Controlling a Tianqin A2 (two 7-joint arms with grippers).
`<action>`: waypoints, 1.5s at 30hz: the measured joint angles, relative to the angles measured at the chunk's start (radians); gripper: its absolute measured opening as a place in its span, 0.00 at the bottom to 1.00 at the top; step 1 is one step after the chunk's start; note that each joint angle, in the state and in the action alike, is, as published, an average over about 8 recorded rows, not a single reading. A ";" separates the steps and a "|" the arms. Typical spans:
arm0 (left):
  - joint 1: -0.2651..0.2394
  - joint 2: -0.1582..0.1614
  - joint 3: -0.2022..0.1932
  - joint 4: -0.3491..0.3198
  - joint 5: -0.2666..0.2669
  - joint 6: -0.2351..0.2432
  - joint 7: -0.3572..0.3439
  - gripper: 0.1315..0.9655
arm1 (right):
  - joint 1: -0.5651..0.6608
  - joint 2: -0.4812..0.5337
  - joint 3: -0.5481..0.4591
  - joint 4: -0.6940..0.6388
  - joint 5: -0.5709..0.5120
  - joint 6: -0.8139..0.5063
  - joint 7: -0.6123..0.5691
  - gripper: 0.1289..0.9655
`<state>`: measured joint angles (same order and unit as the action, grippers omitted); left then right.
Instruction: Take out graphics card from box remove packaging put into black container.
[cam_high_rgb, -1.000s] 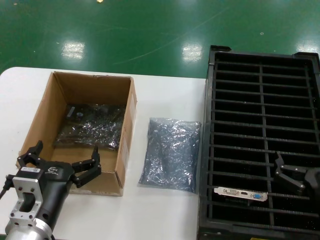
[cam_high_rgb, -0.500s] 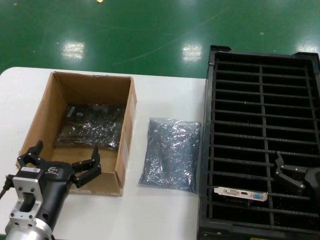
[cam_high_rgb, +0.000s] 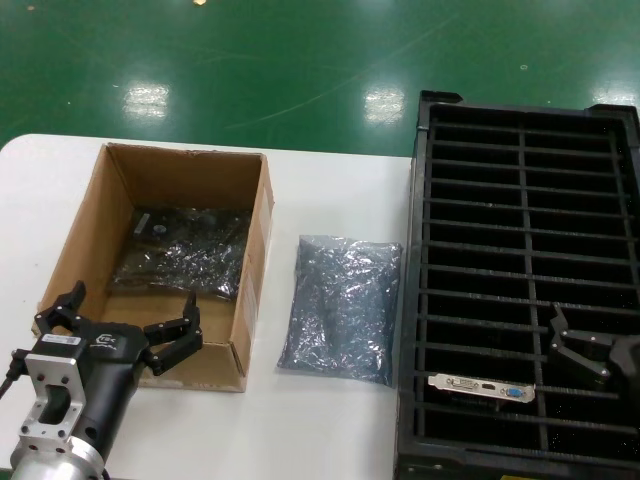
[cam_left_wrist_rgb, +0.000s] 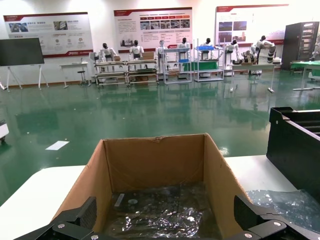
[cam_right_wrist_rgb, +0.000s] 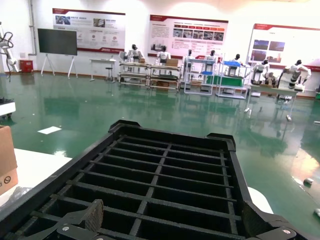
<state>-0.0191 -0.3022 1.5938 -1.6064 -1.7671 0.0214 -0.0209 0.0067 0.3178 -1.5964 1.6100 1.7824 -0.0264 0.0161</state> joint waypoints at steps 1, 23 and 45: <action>0.000 0.000 0.000 0.000 0.000 0.000 0.000 1.00 | 0.000 0.000 0.000 0.000 0.000 0.000 0.000 1.00; 0.000 0.000 0.000 0.000 0.000 0.000 0.000 1.00 | 0.000 0.000 0.000 0.000 0.000 0.000 0.000 1.00; 0.000 0.000 0.000 0.000 0.000 0.000 0.000 1.00 | 0.000 0.000 0.000 0.000 0.000 0.000 0.000 1.00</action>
<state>-0.0191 -0.3022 1.5938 -1.6064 -1.7671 0.0214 -0.0209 0.0067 0.3178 -1.5964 1.6100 1.7824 -0.0264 0.0161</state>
